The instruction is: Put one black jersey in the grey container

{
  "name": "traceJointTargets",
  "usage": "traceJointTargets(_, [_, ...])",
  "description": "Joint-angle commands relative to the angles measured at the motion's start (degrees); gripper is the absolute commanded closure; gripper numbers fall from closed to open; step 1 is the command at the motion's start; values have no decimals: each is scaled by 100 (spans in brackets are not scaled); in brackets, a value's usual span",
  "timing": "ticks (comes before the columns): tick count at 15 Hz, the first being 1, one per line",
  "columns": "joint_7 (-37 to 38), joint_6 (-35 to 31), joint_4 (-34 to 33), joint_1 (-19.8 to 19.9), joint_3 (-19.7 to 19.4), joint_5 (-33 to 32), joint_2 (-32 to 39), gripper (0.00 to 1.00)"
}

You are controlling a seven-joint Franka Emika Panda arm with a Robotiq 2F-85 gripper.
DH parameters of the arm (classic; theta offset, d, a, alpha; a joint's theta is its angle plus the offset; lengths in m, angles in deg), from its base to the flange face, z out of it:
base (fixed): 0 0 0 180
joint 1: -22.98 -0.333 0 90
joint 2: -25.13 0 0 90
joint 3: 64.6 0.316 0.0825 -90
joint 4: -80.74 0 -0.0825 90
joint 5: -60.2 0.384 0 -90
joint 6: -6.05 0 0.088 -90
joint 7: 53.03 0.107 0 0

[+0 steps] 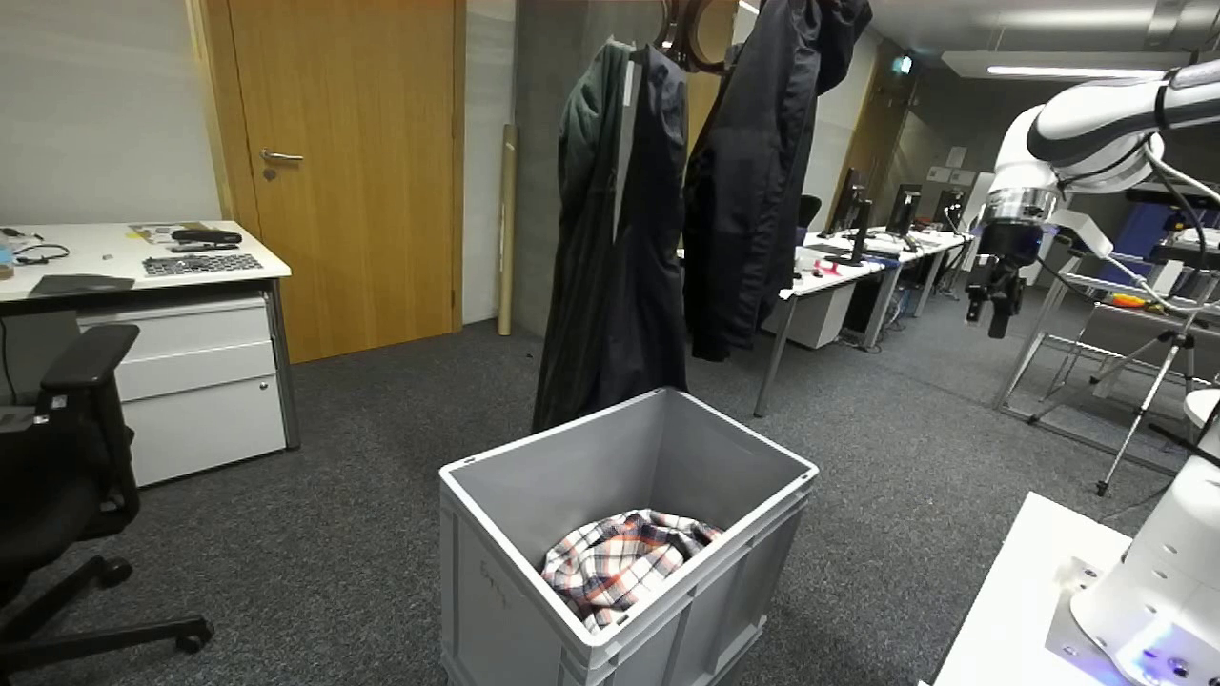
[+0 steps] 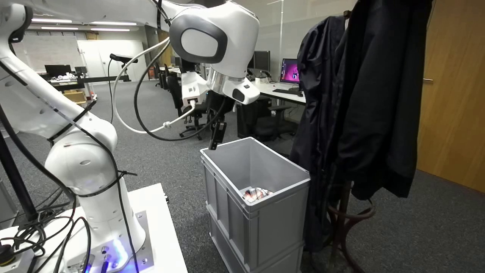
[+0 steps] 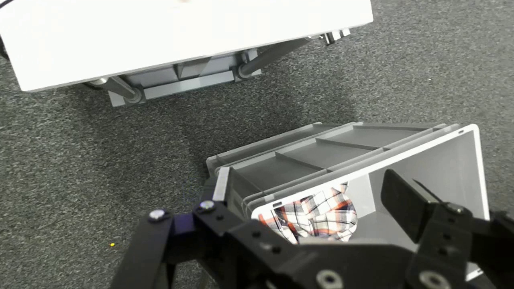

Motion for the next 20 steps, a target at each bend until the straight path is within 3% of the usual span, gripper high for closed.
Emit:
traceJointTargets(1, [295, 77, -255, 8, 126, 923, 186, 0])
traceJointTargets(5, [447, -80, -374, -23, 302, 1847, 221, 0])
traceJointTargets(9, [507, -330, -539, -64, 551, 2281, 265, 0])
traceJointTargets(20, [1201, -1250, -1343, -419, 1334, 2392, 681, 0])
